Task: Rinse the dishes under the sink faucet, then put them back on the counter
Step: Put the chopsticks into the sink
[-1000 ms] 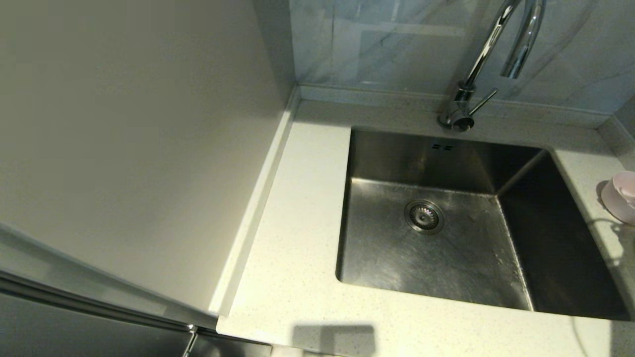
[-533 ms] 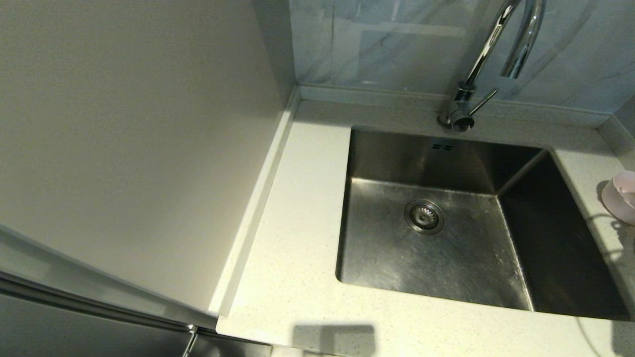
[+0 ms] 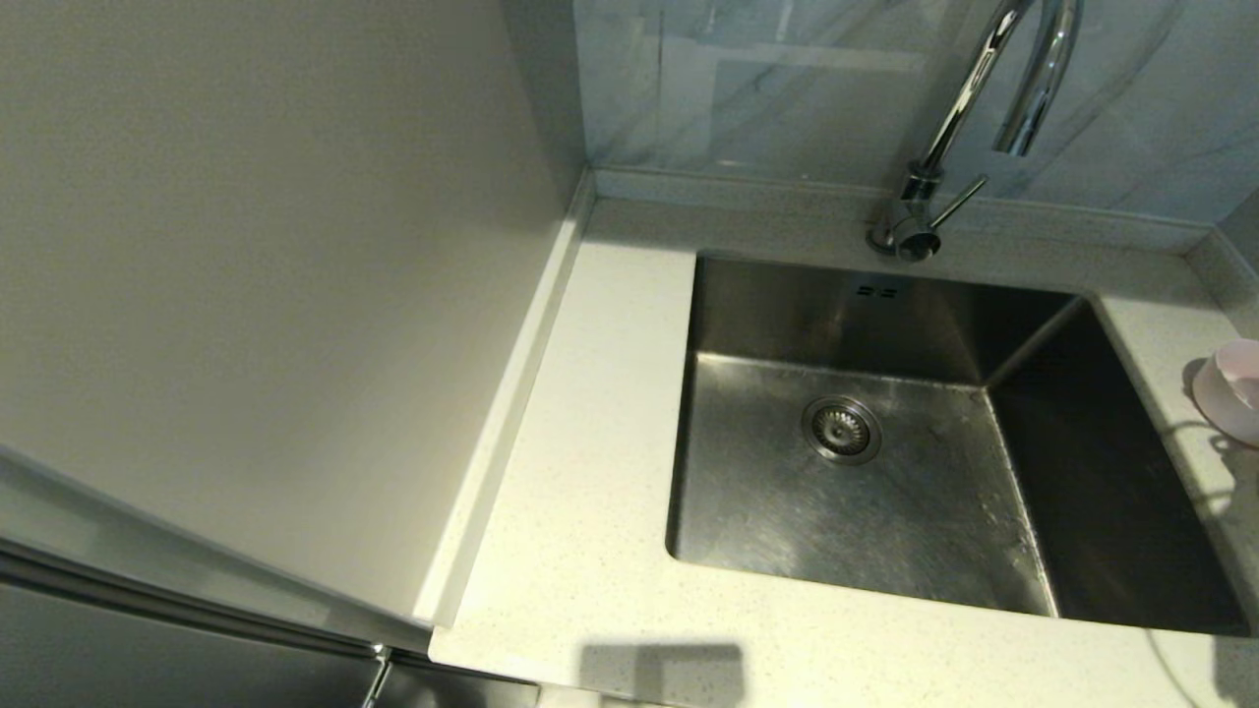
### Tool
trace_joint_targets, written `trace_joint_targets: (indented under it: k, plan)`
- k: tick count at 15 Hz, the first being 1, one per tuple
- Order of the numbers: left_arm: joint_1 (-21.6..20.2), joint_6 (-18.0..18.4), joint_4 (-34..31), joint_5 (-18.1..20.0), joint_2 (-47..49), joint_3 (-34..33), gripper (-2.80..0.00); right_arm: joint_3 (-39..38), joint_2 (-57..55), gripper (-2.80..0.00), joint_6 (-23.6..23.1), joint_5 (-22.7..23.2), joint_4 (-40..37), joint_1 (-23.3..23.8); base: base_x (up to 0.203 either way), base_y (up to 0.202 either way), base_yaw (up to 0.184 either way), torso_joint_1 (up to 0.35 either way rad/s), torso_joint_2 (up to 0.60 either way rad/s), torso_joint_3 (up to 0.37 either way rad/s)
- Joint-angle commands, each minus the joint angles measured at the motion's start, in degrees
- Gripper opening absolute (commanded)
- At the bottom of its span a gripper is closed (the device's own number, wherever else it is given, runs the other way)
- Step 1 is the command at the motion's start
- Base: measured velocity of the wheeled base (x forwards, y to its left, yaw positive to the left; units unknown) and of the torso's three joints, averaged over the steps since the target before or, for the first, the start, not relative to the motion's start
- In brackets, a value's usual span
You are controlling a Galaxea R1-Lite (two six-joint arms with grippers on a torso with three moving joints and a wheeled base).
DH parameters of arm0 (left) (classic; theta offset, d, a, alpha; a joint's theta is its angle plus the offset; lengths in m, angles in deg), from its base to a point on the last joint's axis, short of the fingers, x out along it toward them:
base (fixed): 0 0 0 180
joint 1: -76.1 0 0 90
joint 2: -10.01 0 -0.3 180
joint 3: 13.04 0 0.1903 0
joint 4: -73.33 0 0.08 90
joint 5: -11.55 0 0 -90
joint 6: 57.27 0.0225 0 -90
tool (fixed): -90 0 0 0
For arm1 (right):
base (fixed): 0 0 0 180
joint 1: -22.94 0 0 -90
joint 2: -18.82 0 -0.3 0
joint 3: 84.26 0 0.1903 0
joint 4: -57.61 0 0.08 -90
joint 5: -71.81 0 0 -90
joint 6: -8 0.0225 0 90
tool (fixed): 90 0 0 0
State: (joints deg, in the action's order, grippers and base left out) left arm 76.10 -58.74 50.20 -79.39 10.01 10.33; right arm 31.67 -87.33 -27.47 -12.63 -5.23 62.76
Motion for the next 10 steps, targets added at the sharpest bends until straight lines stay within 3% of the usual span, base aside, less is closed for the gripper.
trace_joint_targets:
  k: [1, 10]
  plan:
    - [0.0, -0.02, 0.02, -0.03, -0.18, 0.0, -2.8, 0.08, 0.15, -2.8, -0.21, 0.07, -0.17, -0.1, 0.0, 0.0, 0.0, 0.0, 0.0, 0.0]
    - [0.0, -0.02, 0.02, -0.03, -0.18, 0.0, -2.8, 2.63, -0.2, -2.8, 0.11, 0.07, -0.22, -0.28, 0.0, 0.0, 0.0, 0.0, 0.0, 0.0]
